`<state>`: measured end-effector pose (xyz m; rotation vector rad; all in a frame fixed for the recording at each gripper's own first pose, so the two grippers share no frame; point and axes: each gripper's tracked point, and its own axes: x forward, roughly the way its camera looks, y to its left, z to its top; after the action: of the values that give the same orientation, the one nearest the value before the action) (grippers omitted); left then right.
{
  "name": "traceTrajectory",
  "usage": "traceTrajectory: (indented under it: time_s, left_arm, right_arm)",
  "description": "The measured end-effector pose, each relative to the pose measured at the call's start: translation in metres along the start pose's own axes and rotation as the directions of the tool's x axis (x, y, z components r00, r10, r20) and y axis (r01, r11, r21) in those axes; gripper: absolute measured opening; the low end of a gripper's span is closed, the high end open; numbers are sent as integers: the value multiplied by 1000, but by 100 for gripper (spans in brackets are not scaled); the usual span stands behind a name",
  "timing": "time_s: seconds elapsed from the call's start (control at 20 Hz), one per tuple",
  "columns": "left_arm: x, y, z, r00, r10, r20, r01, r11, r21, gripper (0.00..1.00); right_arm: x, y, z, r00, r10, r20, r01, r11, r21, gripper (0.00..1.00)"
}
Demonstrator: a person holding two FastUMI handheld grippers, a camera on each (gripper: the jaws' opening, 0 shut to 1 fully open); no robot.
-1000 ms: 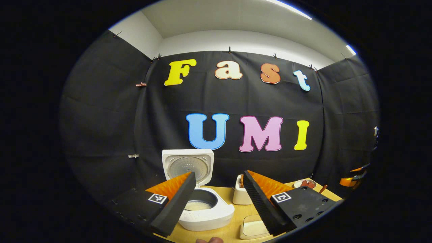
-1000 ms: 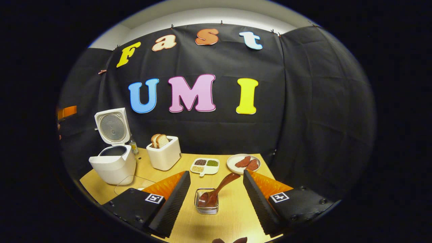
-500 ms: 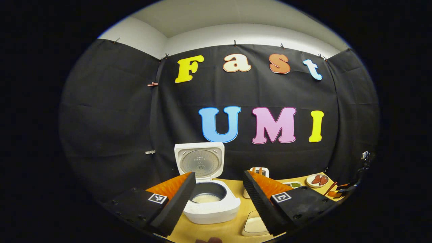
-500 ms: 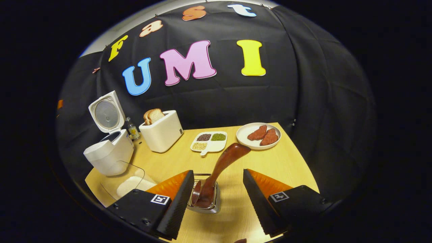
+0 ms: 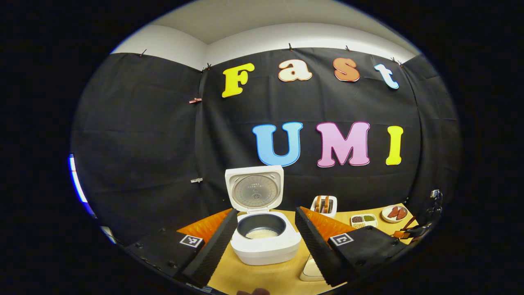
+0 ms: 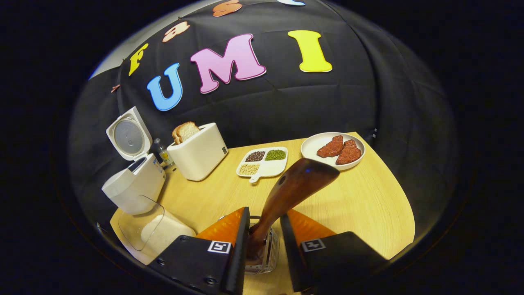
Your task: Close the left gripper, press the button to open the rice cooker; take a wooden spoon from the chopstick holder with the right hand, scoop a spoonful of rice and pour it into the rice cooker, then put the wooden spoon back into the chopstick holder.
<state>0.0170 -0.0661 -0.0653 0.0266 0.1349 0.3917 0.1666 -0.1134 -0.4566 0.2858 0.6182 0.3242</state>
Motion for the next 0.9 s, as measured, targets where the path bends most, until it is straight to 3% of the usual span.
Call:
traceTrajectory:
  time_s: [0.05, 0.15, 0.2, 0.45, 0.9]
  left_arm:
    - [-1, 3, -1, 1000, 10, -6, -10, 1000, 0, 97]
    - [-4, 8, -2, 1000, 24, -12, -24, 1000, -1, 97]
    - [-6, 9, -4, 1000, 27, -16, -27, 1000, -2, 97]
    - [-11, 20, -11, 999, 32, -31, -32, 999, -6, 97]
    - [13, 75, -25, 999, -29, -42, 27, 999, -41, 97]
  right_arm:
    - [2, 0, 1, 1000, -1, 5, 1, 1000, 5, 42]
    - [3, 0, 3, 1000, 1, 8, -1, 1000, 10, 27]
    - [1, 0, 4, 1000, 0, 14, 0, 1000, 19, 30]
    - [-1, 0, 5, 1000, -13, 15, 11, 993, 117, 17]
    - [-12, 9, 46, 991, -94, 92, 86, 993, 80, 16]
